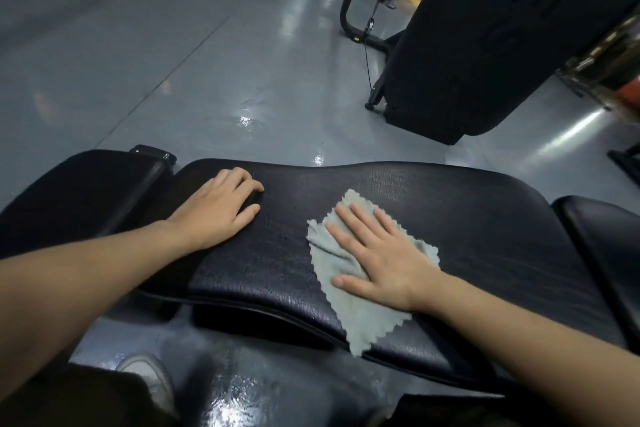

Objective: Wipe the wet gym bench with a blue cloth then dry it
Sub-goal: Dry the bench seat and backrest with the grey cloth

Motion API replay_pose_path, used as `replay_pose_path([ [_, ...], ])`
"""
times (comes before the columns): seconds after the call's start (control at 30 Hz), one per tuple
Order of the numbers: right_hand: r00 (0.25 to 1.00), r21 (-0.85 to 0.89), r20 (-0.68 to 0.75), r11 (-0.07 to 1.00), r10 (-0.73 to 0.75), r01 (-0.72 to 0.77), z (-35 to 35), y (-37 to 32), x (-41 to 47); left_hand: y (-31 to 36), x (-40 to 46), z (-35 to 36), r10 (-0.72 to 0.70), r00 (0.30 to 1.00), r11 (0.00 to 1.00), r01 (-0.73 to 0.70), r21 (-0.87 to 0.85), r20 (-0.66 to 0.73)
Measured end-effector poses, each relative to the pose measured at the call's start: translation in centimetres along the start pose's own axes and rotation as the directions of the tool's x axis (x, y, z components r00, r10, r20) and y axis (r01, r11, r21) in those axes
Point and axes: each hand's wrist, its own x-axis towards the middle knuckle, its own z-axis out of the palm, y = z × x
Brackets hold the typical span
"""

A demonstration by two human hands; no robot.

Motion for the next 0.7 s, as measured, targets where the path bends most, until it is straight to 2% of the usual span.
replay_pose_path([
  [0.2, 0.999, 0.0, -0.015, 0.999, -0.033, 0.033, 0.4, -2.0, -6.0, -0.2, -0.8, -0.2, 0.029, 0.999, 1.0, -0.029, -0.005, 0.018],
  [0.33, 0.999, -0.059, -0.038, 0.998, -0.035, 0.032, 1.0, -2.7, -8.1, -0.6, -1.5, -0.2, 0.052, 0.998, 0.999, -0.052, -0.007, 0.024],
  [0.47, 0.999, -0.121, -0.054, 0.993, -0.007, 0.0, 1.5, -3.4, -8.3, -0.7, -1.6, -0.2, 0.057, 0.998, 0.998, -0.057, -0.007, 0.027],
  [0.7, 0.999, -0.118, -0.034, 0.993, 0.001, -0.005, 1.8, -6.2, -5.2, -0.8, -1.0, -0.3, 0.075, 0.997, 0.997, -0.075, 0.011, 0.018],
])
